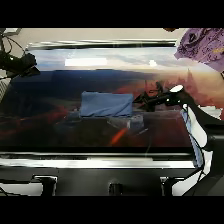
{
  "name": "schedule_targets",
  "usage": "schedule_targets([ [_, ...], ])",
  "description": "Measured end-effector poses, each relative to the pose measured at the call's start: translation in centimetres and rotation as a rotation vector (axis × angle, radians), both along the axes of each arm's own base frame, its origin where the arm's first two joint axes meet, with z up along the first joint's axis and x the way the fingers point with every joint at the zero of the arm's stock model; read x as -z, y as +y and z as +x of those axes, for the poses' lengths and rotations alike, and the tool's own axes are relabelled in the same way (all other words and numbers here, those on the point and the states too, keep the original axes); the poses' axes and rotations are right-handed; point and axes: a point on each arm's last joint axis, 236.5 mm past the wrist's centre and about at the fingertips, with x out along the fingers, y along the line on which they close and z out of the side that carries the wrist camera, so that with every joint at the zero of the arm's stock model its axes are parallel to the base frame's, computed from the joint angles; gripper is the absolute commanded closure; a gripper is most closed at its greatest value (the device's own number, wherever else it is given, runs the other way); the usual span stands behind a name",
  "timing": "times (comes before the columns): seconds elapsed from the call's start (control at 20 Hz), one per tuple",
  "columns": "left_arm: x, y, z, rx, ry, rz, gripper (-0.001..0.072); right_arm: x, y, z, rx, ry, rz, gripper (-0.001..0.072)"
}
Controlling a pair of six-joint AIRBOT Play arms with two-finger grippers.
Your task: Fold the clothes and pants, and hang the long-sleeved shirts on hangers.
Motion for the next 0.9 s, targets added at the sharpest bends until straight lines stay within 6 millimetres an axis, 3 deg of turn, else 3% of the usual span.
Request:
schedule_targets([
  [0.3, 0.0, 0.0, 0.0, 0.0, 0.0, 0.0, 0.069, 1.4, 3.3, 0.0, -0.018, -0.015, -0.004, 0.0367],
  [0.35, 0.0, 0.0, 0.0, 0.0, 0.0, 0.0, 0.069, 1.5, 3.5, 0.0, -0.017, -0.02, -0.007, 0.0431],
  [0.45, 0.0, 0.0, 0.0, 0.0, -0.001, 0.0, 0.069, 1.7, 4.0, 0.1, -0.016, -0.027, -0.015, 0.0629],
  [0.5, 0.0, 0.0, 0.0, -0.001, -0.001, 0.0, 0.069, 1.7, 4.2, 0.2, -0.015, -0.03, -0.013, 0.0684],
  [0.65, 0.0, 0.0, 0.0, 0.0, -0.001, 0.0, 0.069, 1.0, 4.4, 0.7, -0.008, -0.05, -0.007, 0.0686],
  [0.8, 0.0, 0.0, 0.0, -0.001, -0.001, 0.0, 0.069, -1.3, 4.0, 2.4, 0.01, -0.081, 0.007, 0.0687],
  [0.9, 0.0, 0.0, 0.0, -0.001, -0.001, 0.0, 0.069, -3.4, 2.5, 4.3, 0.049, -0.106, 0.01, 0.0687],
])
